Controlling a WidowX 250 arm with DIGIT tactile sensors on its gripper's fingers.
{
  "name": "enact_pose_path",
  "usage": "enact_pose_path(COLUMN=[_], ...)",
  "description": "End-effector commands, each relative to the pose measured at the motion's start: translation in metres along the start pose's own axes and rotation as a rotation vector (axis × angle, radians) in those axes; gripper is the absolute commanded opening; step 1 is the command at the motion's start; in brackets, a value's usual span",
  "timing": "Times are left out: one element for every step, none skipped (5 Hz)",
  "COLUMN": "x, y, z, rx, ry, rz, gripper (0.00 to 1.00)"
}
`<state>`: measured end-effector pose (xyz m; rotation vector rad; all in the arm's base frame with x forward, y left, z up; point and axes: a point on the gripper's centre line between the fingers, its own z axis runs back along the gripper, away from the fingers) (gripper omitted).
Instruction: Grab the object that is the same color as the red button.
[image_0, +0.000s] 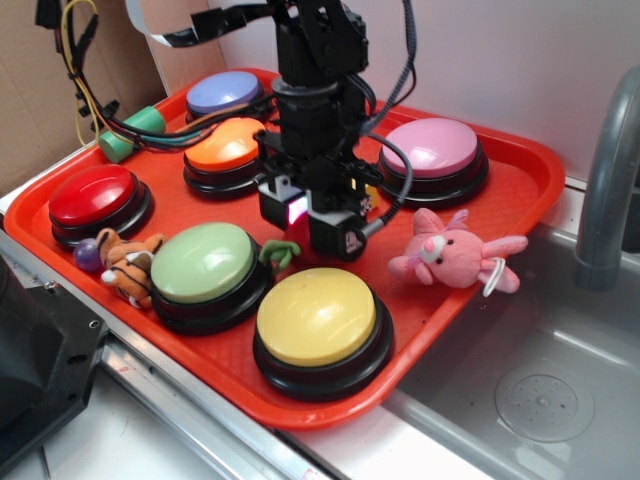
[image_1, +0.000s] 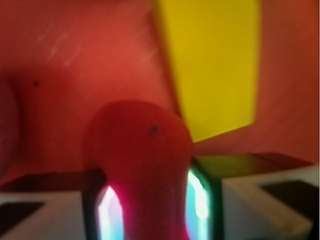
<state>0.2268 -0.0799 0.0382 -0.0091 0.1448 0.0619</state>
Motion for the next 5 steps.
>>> enact_pose_path(x=[-0.003, -0.012, -0.029, -0.039, -0.041], y=[0.035, 0.071, 0.099, 0.109, 0.106], z=[0.06, 0.1, 0.126, 0.13, 0.129], rx=[0.081, 0.113, 0.096, 0.104, 0.134], ry=[-0.141, -0.21, -0.239, -0.245, -0.188], rz=[0.026, 0.081, 0.11, 0.131, 0.159], gripper=[0.0, 0.0, 0.0, 0.0, 0.0])
